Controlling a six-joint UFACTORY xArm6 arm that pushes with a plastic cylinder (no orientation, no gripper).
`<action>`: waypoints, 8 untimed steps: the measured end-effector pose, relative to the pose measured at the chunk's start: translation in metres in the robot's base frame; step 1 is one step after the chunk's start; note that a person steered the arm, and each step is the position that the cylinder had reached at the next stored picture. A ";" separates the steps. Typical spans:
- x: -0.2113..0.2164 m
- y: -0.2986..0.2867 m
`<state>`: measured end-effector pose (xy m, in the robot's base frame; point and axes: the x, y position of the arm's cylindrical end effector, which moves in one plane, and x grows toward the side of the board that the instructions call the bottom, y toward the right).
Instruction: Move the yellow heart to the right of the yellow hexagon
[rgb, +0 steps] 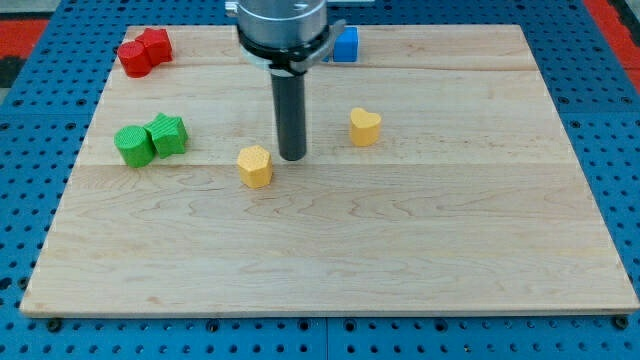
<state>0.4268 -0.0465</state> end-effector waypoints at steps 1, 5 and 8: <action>0.047 -0.067; 0.086 0.037; -0.075 0.114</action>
<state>0.3523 0.0680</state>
